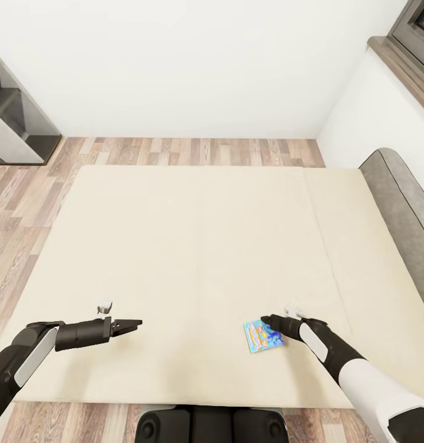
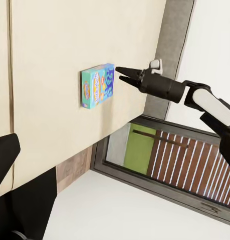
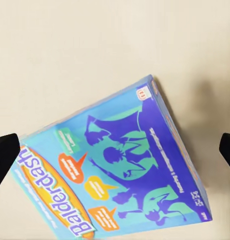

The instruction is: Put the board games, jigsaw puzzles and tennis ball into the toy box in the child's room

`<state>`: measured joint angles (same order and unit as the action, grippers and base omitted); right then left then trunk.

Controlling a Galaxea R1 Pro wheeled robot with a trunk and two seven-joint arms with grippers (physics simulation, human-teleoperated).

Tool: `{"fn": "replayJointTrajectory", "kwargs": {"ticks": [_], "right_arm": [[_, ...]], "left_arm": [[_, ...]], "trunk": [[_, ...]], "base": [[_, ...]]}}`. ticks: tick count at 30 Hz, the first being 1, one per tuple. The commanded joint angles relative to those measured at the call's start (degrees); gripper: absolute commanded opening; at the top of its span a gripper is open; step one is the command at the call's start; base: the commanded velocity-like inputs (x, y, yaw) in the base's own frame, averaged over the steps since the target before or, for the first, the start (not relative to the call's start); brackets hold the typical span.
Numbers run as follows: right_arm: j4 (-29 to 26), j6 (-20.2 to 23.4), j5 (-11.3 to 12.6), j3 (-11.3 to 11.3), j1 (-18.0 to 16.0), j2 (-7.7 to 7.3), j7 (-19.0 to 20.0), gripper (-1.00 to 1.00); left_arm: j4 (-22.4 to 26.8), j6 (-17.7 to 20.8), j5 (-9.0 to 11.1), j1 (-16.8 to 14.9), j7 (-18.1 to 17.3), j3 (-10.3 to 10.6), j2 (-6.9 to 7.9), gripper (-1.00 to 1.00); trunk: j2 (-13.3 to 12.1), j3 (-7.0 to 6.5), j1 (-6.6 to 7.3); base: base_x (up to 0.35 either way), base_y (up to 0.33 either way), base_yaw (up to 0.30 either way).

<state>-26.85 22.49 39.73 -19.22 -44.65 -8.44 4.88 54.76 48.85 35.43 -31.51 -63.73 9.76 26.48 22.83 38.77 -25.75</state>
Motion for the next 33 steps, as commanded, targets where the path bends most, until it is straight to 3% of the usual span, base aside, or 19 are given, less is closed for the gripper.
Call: {"fn": "replayJointTrajectory", "kwargs": {"ticks": [1, 12, 21, 33], "right_arm": [[0.03, 0.24, -0.78, -0.17, -0.05, 0.0, 0.03, 1.0], [0.08, 0.36, -2.44, -0.15, 0.0, 0.07, 0.46, 1.0], [-0.01, 0.36, -2.39, -0.11, 0.0, 0.09, 0.48, 1.0], [0.02, 0.44, -2.44, -0.13, 0.0, 0.11, 0.4, 1.0]], "left_arm": [[-0.01, 0.37, 0.34, -0.04, 0.01, 0.17, 0.06, 1.0], [0.22, 0.3, 0.46, -0.04, -1.31, -0.9, 0.68, 1.0], [0.57, 0.36, 0.41, -0.27, -4.3, -4.21, 1.09, 1.0], [0.78, 0.37, 0.43, -0.3, -4.55, -4.49, 0.91, 1.0]], "trunk": [[0.09, 0.07, -0.03], [0.09, 0.07, -0.03], [0.09, 0.27, -0.03], [0.09, 0.97, -0.03]], "base": [[0.0, 0.0, 0.0], [0.0, 0.0, 0.0], [0.0, 0.0, 0.0], [0.0, 0.0, 0.0]]}}
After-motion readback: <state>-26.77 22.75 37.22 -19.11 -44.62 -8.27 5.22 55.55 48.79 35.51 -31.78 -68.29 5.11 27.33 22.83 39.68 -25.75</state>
